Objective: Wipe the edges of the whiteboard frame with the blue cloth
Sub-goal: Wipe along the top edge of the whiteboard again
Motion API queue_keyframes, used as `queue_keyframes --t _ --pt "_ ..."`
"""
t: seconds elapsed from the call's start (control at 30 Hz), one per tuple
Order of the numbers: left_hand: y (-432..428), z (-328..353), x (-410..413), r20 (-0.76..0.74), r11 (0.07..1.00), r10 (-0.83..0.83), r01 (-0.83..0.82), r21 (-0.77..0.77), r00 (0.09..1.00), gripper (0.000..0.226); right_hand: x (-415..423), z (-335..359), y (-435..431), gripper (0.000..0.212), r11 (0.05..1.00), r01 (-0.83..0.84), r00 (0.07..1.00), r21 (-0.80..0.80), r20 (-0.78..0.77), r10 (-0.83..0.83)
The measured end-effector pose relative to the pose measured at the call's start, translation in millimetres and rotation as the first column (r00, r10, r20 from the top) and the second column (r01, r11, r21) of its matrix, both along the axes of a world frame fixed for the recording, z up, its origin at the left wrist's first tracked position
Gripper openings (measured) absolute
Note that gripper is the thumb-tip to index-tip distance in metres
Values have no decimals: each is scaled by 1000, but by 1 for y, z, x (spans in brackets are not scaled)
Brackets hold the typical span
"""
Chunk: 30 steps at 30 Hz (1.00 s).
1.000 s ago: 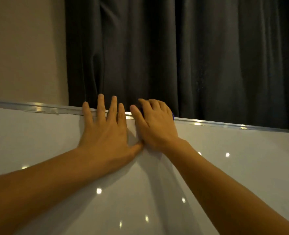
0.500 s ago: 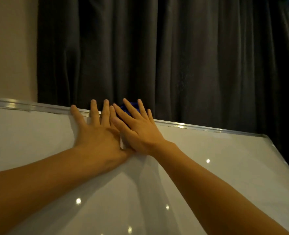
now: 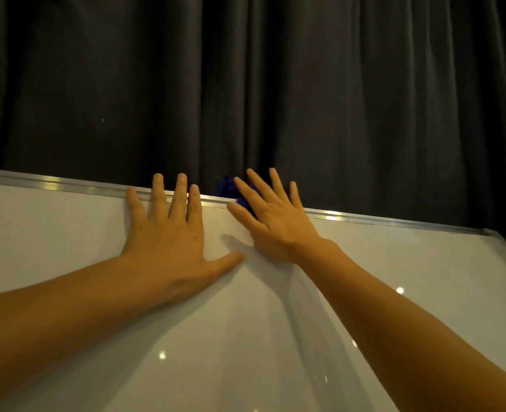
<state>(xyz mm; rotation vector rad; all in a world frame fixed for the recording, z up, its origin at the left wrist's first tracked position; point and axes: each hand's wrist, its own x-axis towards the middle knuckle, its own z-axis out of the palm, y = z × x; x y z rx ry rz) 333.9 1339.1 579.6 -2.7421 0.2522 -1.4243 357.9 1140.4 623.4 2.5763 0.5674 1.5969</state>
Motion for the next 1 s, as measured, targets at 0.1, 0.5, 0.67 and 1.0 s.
queue_keyframes --t 0.1,0.5,0.67,1.0 --pt "-43 0 7 -4 1000 24 -24 -13 1000 124 5 0 -111 82 987 102 995 127 -30 -99" --pt "-198 -4 19 -9 1000 -18 18 20 1000 121 13 -12 -137 66 990 -144 990 -5 2 144" --pt "-193 -7 21 -25 999 -31 31 17 999 131 24 -4 -255 63 969 212 977 123 -36 -209" --pt "-228 -6 31 16 999 12 -11 -32 1000 128 25 -20 -209 73 996 18 998 92 -54 -13"
